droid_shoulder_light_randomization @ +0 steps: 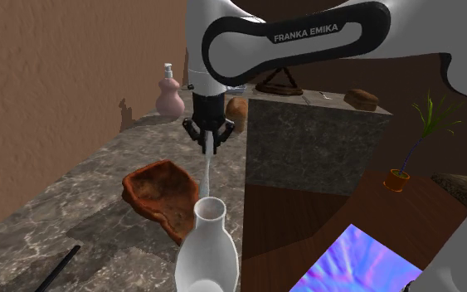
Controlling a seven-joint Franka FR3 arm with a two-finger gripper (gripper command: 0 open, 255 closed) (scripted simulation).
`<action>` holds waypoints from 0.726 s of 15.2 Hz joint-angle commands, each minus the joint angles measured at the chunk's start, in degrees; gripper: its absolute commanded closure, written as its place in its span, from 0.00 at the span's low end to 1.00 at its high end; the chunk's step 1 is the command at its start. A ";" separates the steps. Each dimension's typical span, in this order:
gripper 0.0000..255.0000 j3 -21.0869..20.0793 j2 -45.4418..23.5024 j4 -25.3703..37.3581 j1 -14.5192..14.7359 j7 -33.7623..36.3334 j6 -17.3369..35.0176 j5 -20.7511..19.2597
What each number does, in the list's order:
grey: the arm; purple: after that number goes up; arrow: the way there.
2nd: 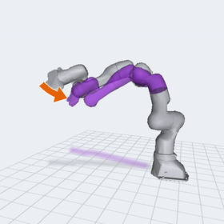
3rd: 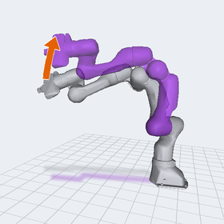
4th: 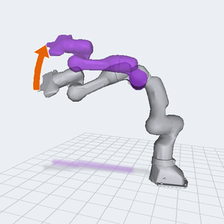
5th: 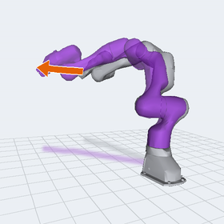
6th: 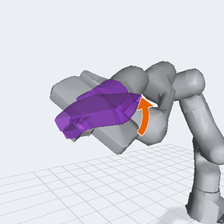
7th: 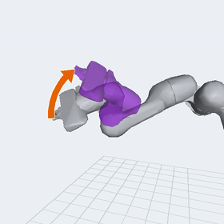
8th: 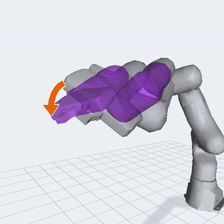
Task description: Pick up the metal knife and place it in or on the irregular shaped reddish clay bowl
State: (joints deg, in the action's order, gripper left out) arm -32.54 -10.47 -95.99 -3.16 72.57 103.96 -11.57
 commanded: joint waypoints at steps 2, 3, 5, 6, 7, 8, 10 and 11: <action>1.00 -0.99 -5.23 6.57 3.56 4.25 -2.74 -2.87; 1.00 -1.19 -7.20 9.12 4.99 5.60 -3.80 -3.92; 1.00 -1.40 -11.33 14.69 8.13 8.07 -6.14 -6.04; 1.00 -1.36 -13.49 17.75 9.89 9.17 -7.43 -7.09; 1.00 -1.27 -15.74 21.04 11.73 10.17 -8.82 -8.14; 1.00 -1.14 -17.32 23.43 13.08 10.79 -9.82 -8.85; 1.00 -1.06 -17.17 21.64 12.76 11.00 -8.21 -8.80; 1.00 -1.04 -17.12 20.79 12.60 11.12 -7.43 -8.81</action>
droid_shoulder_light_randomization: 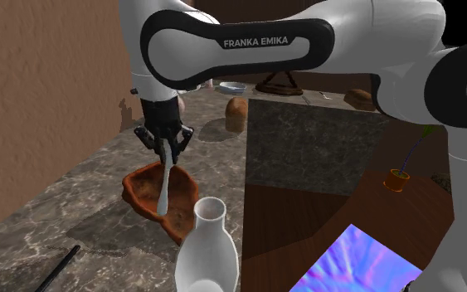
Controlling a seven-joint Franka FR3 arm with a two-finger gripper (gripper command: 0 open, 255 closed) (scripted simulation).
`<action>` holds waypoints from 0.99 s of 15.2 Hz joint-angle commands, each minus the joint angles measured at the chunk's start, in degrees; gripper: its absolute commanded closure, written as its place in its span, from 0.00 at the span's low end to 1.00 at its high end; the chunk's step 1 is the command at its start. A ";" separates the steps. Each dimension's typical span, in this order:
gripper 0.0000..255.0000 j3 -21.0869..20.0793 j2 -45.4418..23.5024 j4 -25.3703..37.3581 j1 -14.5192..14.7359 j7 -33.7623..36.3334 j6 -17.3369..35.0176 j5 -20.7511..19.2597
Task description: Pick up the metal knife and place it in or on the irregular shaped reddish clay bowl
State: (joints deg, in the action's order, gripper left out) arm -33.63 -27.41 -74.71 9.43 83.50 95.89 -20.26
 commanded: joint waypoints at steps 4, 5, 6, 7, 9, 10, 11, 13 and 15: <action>1.00 0.15 -0.19 -3.63 -0.52 0.68 3.67 -0.25; 1.00 0.19 -0.23 -4.36 -0.63 0.81 4.40 -0.31; 1.00 0.23 -0.28 -5.06 -0.73 0.94 5.13 -0.38; 1.00 0.27 -0.36 -5.74 -0.82 1.07 5.84 -0.46; 1.00 0.36 -0.54 -7.04 -0.97 1.34 7.25 -0.64; 1.00 0.42 -0.65 -7.65 -1.04 1.48 7.95 -0.74; 1.00 0.51 -0.84 -8.53 -1.12 1.69 8.96 -0.91; 1.00 0.50 -0.84 -8.54 -1.12 1.69 8.96 -0.91; 1.00 0.50 -0.84 -8.53 -1.12 1.69 8.96 -0.91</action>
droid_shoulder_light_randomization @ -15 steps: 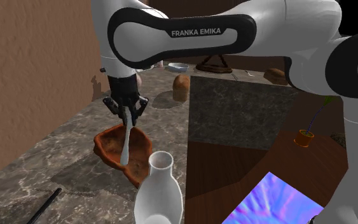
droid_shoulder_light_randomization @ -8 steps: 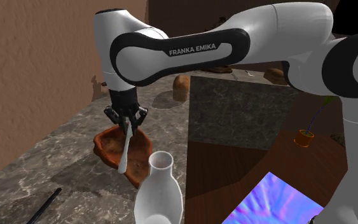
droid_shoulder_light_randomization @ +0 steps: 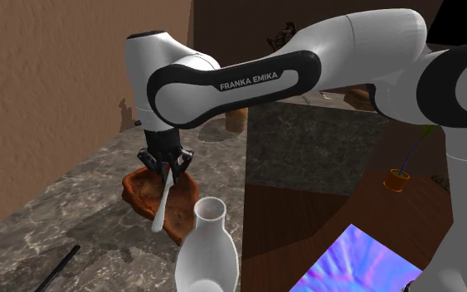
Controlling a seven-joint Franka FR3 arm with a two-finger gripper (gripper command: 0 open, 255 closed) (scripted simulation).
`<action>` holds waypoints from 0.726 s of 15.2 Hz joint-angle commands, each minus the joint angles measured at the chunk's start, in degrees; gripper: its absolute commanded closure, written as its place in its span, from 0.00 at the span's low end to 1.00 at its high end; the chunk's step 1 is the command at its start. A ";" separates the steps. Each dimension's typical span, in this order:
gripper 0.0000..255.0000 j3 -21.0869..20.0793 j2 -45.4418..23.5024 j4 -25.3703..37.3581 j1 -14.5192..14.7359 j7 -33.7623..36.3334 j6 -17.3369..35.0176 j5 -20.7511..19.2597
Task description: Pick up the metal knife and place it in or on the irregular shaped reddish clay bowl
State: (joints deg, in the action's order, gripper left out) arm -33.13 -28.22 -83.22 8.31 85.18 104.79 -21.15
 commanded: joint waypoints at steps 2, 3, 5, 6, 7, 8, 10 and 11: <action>1.00 0.01 -0.03 -0.03 0.00 0.01 0.07 -0.02; 1.00 0.01 -0.03 -0.03 0.00 0.01 0.07 -0.02; 0.00 0.01 -0.03 -0.03 0.00 0.01 0.06 -0.02; 0.00 0.01 -0.03 -0.03 0.00 0.01 0.06 -0.02; 0.00 0.01 -0.03 -0.03 0.00 0.01 0.06 -0.02; 0.00 0.01 -0.03 -0.03 0.00 0.01 0.06 -0.02; 0.00 0.01 -0.03 -0.03 0.00 0.01 0.06 -0.02; 0.00 -0.15 0.21 1.56 0.27 -0.22 -1.69 0.22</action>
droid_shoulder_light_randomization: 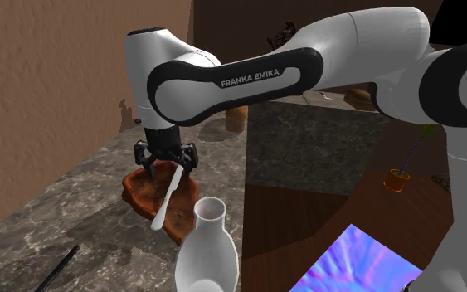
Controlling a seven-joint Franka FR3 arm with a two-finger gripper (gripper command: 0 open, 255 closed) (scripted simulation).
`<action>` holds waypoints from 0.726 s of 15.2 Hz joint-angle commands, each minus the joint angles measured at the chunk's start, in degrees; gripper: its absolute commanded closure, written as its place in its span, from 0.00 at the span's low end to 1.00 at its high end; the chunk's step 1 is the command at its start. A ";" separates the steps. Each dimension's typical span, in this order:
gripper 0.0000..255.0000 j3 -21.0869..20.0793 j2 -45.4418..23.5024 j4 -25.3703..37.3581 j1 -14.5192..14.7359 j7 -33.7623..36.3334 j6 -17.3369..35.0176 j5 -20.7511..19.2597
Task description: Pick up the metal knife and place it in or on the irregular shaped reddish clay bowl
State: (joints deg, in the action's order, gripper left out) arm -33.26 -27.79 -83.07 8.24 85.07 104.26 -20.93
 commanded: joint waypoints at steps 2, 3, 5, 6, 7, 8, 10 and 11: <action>0.00 -0.26 0.00 4.98 1.03 -0.54 -4.83 0.31; 0.00 -0.32 -0.02 6.56 1.38 -0.69 -6.34 0.37; 0.00 -0.32 -0.01 6.54 1.37 -0.70 -6.33 0.38; 0.00 -0.32 -0.02 6.55 1.38 -0.69 -6.34 0.37; 0.00 -0.32 -0.02 6.55 1.38 -0.69 -6.34 0.37; 0.00 -0.32 -0.02 6.56 1.38 -0.69 -6.34 0.37; 0.00 -0.32 -0.02 6.56 1.38 -0.69 -6.34 0.37; 0.00 -0.32 -0.02 6.56 1.38 -0.69 -6.34 0.37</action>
